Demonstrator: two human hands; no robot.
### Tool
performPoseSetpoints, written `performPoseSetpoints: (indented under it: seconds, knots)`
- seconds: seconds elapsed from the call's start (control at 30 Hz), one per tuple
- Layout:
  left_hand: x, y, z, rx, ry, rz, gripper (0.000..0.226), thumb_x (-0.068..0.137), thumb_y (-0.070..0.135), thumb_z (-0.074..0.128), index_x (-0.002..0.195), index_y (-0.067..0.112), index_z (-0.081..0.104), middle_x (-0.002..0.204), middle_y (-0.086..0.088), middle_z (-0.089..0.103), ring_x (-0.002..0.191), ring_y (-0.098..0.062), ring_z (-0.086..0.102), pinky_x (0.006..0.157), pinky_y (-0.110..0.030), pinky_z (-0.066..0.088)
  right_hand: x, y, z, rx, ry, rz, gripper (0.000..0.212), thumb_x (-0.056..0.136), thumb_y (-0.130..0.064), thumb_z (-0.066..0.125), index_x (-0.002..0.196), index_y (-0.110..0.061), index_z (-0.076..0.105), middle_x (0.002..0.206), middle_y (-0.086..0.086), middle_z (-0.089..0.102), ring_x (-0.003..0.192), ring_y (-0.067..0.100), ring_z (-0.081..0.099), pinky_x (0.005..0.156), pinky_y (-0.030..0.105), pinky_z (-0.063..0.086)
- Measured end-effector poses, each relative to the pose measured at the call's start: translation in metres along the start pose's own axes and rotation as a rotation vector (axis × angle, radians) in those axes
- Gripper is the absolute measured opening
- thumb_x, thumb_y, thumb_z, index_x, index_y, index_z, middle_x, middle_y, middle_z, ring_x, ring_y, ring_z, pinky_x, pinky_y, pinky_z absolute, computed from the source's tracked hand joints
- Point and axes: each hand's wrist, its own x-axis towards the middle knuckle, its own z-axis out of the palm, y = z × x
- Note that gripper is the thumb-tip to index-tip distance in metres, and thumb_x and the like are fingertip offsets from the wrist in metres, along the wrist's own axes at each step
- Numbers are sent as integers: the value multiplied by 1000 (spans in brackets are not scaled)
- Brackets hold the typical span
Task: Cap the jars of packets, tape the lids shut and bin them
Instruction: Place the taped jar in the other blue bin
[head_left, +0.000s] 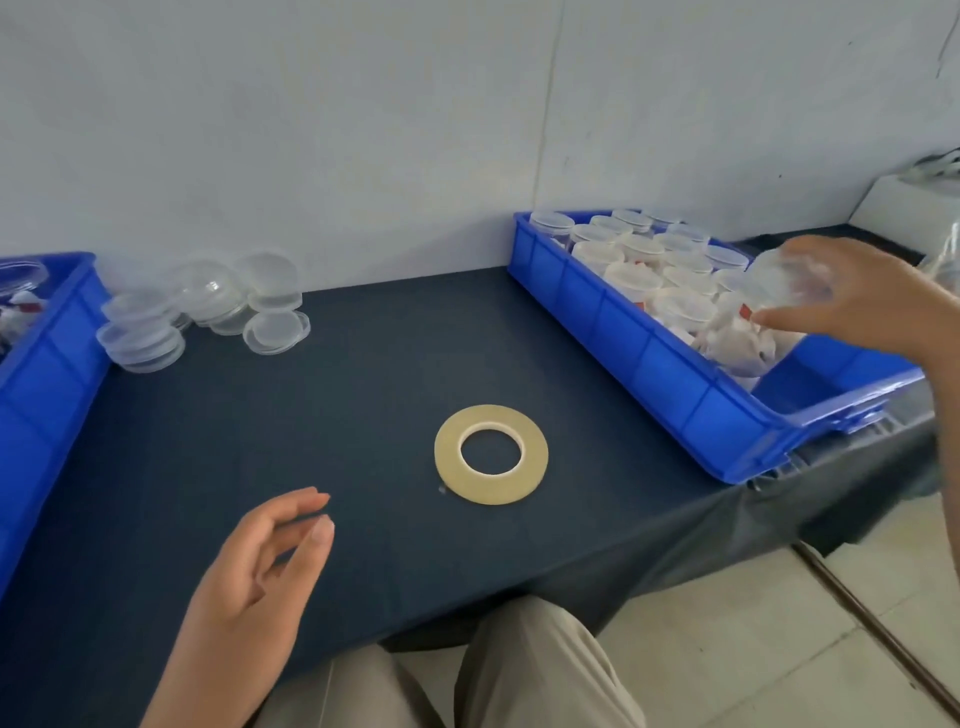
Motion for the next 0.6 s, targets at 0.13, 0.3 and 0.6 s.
performPoseSetpoints:
  seconds: [0.13, 0.3, 0.6]
  knots:
    - [-3, 1, 0, 16, -57, -49, 36, 77, 53, 67, 111, 44, 73, 123, 18, 75, 110, 3, 71, 84, -14, 56, 7, 5, 5, 82, -62, -36, 78, 63, -73, 88, 131, -51, 57, 120, -21, 63, 96, -1, 64, 89, 40, 47]
    - [-4, -1, -1, 79, -113, -99, 44, 77, 53, 65, 118, 39, 72, 124, 19, 74, 110, 6, 69, 90, -22, 49, 26, 63, 12, 177, -95, 102, 85, 46, -71, 89, 125, -71, 56, 120, -36, 59, 88, 14, 77, 63, 33, 65]
    - [-5, -3, -1, 170, -221, -198, 31, 74, 60, 64, 105, 61, 69, 116, 23, 76, 111, 8, 68, 97, -27, 49, 70, 139, -13, 148, -330, 138, 118, 33, -60, 102, 135, -76, 46, 129, -22, 59, 98, 12, 76, 62, 21, 61]
